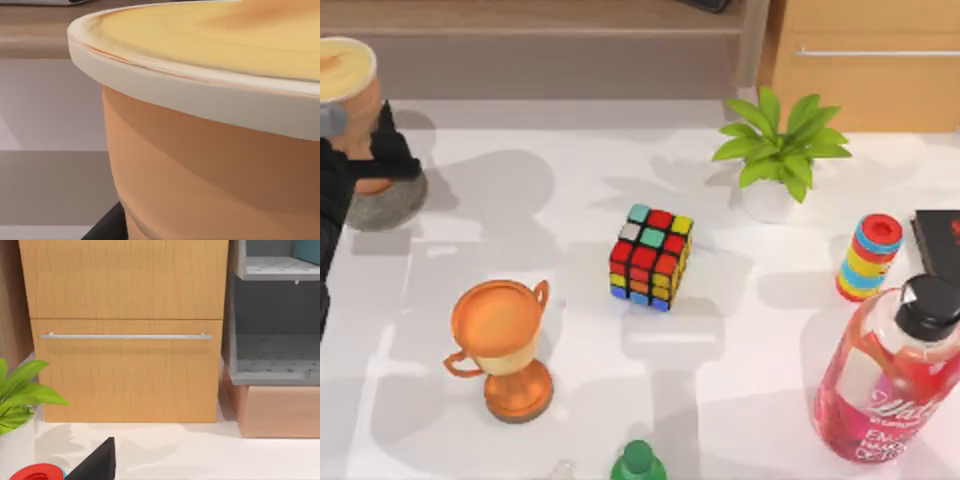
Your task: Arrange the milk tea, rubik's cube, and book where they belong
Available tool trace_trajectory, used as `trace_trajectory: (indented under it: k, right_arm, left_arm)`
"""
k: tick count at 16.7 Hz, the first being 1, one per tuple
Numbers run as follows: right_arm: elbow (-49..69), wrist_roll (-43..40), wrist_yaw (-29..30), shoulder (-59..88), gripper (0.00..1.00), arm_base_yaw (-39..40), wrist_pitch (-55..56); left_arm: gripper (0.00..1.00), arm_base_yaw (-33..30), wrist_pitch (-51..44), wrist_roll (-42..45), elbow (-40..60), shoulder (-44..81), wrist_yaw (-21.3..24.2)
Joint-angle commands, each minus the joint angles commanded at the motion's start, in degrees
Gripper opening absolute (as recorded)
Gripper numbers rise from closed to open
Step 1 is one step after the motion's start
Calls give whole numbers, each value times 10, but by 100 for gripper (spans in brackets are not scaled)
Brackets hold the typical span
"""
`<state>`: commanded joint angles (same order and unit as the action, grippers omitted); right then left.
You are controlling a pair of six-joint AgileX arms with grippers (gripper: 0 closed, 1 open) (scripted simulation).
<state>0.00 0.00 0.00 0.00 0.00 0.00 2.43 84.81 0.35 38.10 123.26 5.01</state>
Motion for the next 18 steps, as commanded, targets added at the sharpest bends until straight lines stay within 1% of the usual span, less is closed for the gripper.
trace_trajectory:
  k: [1, 14, 15, 18]
  right_arm:
    - [0, 0, 0, 0, 100, 0, 0]
    - [0, 0, 0, 0, 100, 0, 0]
    - [0, 0, 0, 0, 100, 0, 0]
    - [0, 0, 0, 0, 100, 0, 0]
  left_arm:
    - [0, 0, 0, 0, 0, 0, 0]
    - [98, 0, 0, 0, 0, 0, 0]
    - [100, 0, 0, 0, 0, 0, 0]
    - [100, 0, 0, 0, 0, 0, 0]
